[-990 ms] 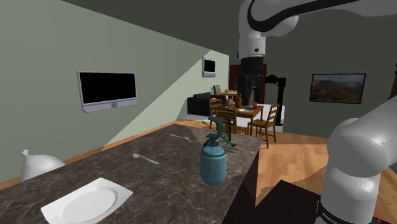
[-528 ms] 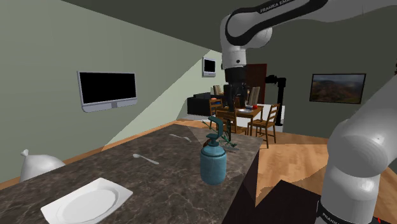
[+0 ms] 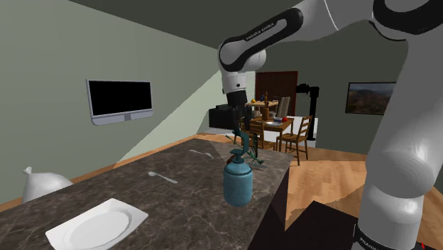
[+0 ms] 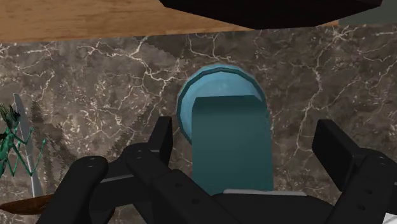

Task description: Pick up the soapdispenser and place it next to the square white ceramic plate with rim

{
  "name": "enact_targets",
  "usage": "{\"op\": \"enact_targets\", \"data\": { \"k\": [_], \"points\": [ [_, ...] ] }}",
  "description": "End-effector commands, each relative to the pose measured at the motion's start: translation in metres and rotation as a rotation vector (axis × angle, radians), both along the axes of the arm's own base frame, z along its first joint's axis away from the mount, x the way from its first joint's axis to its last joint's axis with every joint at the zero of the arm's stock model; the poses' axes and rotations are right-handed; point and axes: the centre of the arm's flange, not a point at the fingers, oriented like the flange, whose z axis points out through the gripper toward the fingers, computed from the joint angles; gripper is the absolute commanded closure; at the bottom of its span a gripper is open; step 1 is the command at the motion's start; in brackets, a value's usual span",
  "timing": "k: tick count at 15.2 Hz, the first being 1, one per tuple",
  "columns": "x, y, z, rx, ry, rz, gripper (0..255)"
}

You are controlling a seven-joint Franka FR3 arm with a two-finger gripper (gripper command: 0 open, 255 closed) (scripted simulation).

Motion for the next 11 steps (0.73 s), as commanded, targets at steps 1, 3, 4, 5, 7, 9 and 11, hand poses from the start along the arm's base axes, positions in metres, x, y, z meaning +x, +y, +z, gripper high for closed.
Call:
{"op": "enact_targets", "data": {
  "k": [1,3,4,5,7,9,11],
  "points": [
    [0.025,0.004,-0.015,-0.002,0.027,0.029,0],
    [0.049,0.01,-0.032,-0.004,0.053,0.057,0],
    [0.061,0.013,-0.04,-0.005,0.066,0.071,0],
    [0.07,0.015,-0.047,-0.006,0.076,0.081,0],
    [0.067,0.014,-0.057,-0.006,0.076,0.081,0],
    [0.064,0.013,-0.067,-0.006,0.076,0.081,0],
    [0.061,0.012,-0.077,-0.006,0.076,0.081,0]
  ]
}}
